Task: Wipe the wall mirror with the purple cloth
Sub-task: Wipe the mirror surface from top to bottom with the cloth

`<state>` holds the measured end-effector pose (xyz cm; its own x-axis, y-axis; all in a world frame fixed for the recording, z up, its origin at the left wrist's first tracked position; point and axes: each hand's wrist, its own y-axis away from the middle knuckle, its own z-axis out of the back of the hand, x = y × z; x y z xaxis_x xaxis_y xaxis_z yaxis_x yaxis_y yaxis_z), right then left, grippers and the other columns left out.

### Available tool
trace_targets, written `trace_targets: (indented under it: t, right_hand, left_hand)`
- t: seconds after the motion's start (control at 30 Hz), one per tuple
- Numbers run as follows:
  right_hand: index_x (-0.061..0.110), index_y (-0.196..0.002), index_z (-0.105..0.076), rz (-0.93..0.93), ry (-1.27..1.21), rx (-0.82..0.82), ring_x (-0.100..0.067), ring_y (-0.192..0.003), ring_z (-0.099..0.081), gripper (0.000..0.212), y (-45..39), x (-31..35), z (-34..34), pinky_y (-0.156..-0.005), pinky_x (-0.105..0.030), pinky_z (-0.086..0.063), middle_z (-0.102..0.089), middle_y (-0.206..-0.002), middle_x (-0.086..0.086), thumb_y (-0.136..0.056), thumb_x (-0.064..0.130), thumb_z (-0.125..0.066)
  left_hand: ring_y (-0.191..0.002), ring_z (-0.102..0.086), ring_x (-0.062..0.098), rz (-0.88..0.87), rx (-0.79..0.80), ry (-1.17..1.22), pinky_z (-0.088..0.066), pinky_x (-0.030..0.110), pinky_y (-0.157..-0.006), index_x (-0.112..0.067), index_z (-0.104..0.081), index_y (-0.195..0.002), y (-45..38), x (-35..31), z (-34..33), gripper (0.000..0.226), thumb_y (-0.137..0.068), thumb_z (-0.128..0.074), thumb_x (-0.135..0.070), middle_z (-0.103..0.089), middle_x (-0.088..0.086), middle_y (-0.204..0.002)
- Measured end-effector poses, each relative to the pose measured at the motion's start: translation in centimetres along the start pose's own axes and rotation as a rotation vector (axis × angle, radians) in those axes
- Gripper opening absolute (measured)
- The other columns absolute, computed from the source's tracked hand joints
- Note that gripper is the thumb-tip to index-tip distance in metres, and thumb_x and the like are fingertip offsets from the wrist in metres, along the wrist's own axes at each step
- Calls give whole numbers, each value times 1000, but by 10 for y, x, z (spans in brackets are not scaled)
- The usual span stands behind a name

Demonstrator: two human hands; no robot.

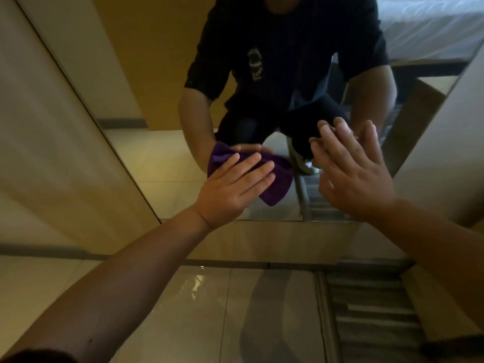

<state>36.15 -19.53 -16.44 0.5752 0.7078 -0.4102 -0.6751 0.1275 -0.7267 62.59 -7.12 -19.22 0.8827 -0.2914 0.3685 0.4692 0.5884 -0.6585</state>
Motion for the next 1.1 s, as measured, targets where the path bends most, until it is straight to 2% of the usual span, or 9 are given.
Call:
trace_targets:
  t: [0.07, 0.2, 0.4, 0.53, 0.67, 0.8, 0.9, 1.03, 1.1]
  right_hand:
    - [10, -151, -40, 9, 25, -54, -31, -153, -13, 55, -1, -3, -9, -121, -62, -11, -26, -161, -13, -98, 19, -49]
    - [10, -149, -45, 6, 70, -179, -29, -153, -14, 62, 0, -2, -26, -122, -58, -8, -30, -159, -12, -89, 16, -58]
    - [9, -151, -40, 27, 84, -205, -27, -153, -11, 66, -1, -4, -31, -122, -57, -6, -30, -158, -13, -89, 19, -58]
    - [11, -153, -38, 20, 84, -156, -28, -153, -13, 65, 0, -3, -26, -122, -59, -10, -28, -160, -12, -91, 21, -54]
    - [12, -154, -35, 24, 55, -71, -34, -148, -25, 63, -2, -2, -11, -120, -61, -14, -27, -160, -12, -93, 20, -52]
    - [5, -148, -43, 8, -110, 6, -35, -150, -22, 51, 1, -7, 16, -117, -65, -21, -29, -159, -16, -99, 18, -44]
    - [1, -145, -46, -66, -159, -18, -37, -150, -20, 46, 12, -24, 29, -119, -64, -18, -28, -159, -18, -102, 18, -39]
    - [3, -146, -42, -102, -90, 16, -40, -149, -22, 51, 21, -38, 27, -121, -60, -12, -26, -159, -18, -98, 17, -45]
    - [4, -147, -42, -107, -66, -31, -39, -149, -23, 48, 19, -37, 19, -121, -60, -13, -27, -159, -18, -100, 17, -42]
  left_hand:
    - [-145, -32, 27, -99, 71, -61, -12, 43, -123, -9, -47, -143, 22, 2, -21, 41, -109, -26, -20, -43, 10, -153]
    - [-146, -30, 27, -296, 131, -131, -13, 44, -123, -10, -41, -148, 105, -4, -61, 52, -98, -56, -16, -35, 5, -158]
    - [-153, -9, 25, -266, 255, -137, -4, 42, -125, -11, -39, -148, 153, -4, -76, 47, -101, -41, -16, -8, 6, -166]
    - [-152, -11, 25, -209, 307, -29, -15, 42, -123, -13, -40, -146, 138, -10, -58, 49, -97, -41, -14, -27, 6, -161]
    - [-135, -47, 29, -62, 132, 154, -47, 47, -99, -10, -46, -143, 75, -28, -23, 52, -93, -57, 1, -50, 7, -148]
    - [-119, -58, 30, 31, -258, 152, -52, 45, -92, -2, -61, -131, -31, -34, 21, 35, -96, -65, -1, -61, 13, -134]
    - [-119, -58, 30, 129, -451, 62, -52, 46, -95, -1, -66, -123, -87, -27, 39, 29, -95, -68, -3, -64, 15, -128]
    - [-135, -47, 30, 91, -331, 13, -37, 48, -113, -7, -57, -135, -90, -35, 6, 32, -103, -52, -7, -55, 12, -142]
    - [-135, -49, 28, -1, -288, -47, -37, 47, -113, -10, -57, -136, -70, -41, -18, 35, -101, -56, -8, -53, 8, -144]
